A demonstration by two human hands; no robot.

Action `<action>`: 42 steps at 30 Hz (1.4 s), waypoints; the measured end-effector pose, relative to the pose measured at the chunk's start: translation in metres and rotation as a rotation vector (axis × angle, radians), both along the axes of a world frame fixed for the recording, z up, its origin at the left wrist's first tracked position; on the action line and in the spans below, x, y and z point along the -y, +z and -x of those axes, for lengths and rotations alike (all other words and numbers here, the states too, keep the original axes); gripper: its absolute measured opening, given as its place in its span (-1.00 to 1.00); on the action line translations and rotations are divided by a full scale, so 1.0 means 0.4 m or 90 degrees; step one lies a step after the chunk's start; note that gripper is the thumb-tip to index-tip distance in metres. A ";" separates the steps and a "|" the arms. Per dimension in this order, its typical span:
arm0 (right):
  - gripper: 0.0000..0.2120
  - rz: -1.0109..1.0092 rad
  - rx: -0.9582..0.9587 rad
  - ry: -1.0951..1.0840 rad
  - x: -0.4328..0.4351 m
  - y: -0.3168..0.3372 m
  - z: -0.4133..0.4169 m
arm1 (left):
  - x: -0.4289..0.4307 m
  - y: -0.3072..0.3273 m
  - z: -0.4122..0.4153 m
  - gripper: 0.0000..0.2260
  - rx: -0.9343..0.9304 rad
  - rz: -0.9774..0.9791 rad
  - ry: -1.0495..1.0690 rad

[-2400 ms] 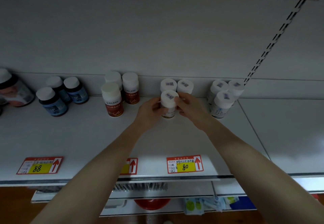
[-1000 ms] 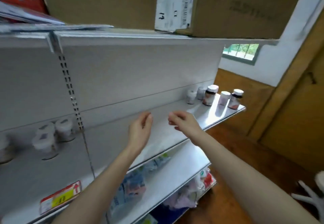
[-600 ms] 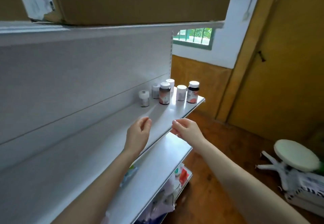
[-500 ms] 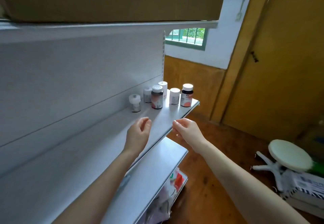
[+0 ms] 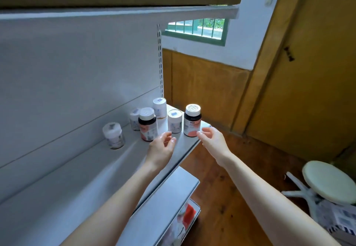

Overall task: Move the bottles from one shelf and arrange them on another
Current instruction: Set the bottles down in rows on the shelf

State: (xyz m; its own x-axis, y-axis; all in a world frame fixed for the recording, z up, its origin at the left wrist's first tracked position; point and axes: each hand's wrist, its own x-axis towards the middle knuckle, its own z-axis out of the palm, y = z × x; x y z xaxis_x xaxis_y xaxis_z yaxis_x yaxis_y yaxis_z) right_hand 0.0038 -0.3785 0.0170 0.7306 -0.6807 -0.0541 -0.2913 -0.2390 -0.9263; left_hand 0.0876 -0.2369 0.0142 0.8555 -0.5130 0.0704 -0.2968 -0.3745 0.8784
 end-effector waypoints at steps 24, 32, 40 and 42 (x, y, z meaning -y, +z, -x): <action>-0.82 -0.247 0.055 0.388 0.053 -0.004 -0.196 | 0.012 0.020 0.014 -0.80 -0.081 0.170 0.222; -0.71 -0.310 0.043 0.644 -0.382 0.076 -0.179 | -0.408 0.080 0.143 -0.78 -0.025 0.241 0.417; -0.81 -0.332 -0.021 0.796 -0.908 0.078 -0.008 | -0.888 0.078 0.438 -0.64 -0.028 0.288 0.550; -0.84 -0.337 -0.034 0.854 -1.037 0.078 0.054 | -0.994 0.084 0.529 -0.61 -0.012 0.298 0.599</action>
